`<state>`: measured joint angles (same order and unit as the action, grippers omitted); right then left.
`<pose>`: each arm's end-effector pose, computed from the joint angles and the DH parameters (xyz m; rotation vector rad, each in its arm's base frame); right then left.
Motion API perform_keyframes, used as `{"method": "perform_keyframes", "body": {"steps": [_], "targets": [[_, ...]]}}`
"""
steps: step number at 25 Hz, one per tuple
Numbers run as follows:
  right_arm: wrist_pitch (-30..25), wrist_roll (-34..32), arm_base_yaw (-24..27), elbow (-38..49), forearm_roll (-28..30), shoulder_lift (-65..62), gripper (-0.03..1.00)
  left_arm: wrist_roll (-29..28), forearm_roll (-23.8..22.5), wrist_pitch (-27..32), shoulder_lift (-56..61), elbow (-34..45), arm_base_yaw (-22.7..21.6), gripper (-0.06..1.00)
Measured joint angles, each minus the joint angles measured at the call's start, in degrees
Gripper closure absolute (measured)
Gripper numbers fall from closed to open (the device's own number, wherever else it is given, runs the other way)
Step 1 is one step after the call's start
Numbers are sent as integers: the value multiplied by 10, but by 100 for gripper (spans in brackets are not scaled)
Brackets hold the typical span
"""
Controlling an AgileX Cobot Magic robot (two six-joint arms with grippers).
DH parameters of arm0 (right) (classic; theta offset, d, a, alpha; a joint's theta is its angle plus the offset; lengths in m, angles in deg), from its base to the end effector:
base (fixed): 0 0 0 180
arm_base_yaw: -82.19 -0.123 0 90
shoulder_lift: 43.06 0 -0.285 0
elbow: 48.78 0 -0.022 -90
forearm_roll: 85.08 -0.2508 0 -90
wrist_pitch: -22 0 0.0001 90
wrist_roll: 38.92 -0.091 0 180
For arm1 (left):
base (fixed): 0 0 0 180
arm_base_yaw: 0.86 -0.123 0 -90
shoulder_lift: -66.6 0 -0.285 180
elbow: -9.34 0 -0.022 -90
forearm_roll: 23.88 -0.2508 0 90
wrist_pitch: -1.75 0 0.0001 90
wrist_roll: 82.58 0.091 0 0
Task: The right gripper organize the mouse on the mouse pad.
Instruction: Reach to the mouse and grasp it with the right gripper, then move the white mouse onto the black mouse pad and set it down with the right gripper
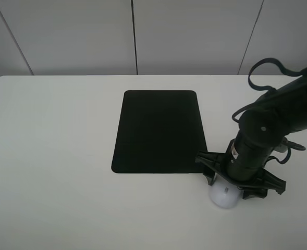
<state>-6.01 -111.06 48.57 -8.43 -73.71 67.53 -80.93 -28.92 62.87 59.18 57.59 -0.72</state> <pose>0.2075 0.1278 0.0907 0.7525 2.9603 -0.0651 -0.0069 0.0070 0.2786 0.0268 2.0372 0.1217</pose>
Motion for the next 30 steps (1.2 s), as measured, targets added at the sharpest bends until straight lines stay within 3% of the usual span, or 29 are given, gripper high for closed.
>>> {"method": "perform_keyframes", "body": {"steps": [3, 30], "targets": [[6, -1, 0, 0, 0, 0, 37, 0, 0, 0, 0, 0, 0, 16], [19, -1, 0, 0, 21, -6, 37, 0, 0, 0, 0, 0, 0, 16]]}}
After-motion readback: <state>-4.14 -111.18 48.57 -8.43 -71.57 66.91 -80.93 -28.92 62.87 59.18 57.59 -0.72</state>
